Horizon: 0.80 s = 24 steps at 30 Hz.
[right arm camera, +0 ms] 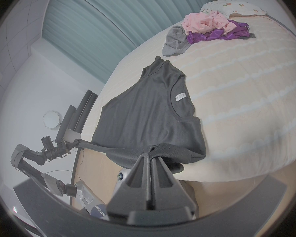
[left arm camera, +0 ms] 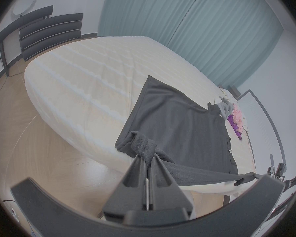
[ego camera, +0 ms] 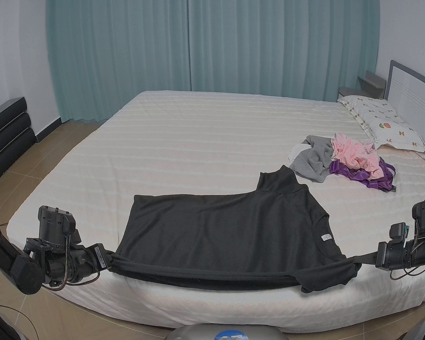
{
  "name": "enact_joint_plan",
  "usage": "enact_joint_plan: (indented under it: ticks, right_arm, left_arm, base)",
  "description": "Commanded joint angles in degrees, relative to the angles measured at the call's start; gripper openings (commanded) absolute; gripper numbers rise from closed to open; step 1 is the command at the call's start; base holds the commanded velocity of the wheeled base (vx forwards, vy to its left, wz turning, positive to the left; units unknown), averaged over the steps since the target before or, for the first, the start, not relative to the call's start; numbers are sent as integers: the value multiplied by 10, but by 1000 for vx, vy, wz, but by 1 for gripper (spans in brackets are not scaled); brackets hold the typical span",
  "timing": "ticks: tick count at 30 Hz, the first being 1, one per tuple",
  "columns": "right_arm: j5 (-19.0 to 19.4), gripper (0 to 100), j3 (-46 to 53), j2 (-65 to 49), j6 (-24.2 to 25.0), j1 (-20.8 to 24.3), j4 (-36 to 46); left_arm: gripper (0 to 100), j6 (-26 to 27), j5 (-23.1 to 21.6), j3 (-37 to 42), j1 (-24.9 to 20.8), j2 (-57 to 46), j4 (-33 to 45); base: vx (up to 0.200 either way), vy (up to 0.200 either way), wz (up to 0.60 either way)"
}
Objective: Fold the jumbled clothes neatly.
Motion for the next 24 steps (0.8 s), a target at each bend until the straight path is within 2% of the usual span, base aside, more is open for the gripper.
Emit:
enact_joint_plan:
  ticks: [1, 9, 15, 24]
  right_arm:
    - [-13, 0, -20, 25, 7, 19, -1]
    - [-21, 0, -48, 42, 18, 22, 0]
    - [-31, 0, -66, 55, 25, 27, 0]
    - [-41, 0, -102, 101, 27, 38, 0]
  left_arm:
    - [0, 0, -1, -18, 7, 22, 1]
    - [0, -2, -2, -24, 7, 35, 10]
    - [0, -27, -3, -51, 7, 59, 10]
    - [0, -28, -3, -89, 7, 113, 9]
  base:
    - [0, 0, 0]
    - [0, 0, 0]
    - [0, 0, 0]
    - [0, 0, 0]
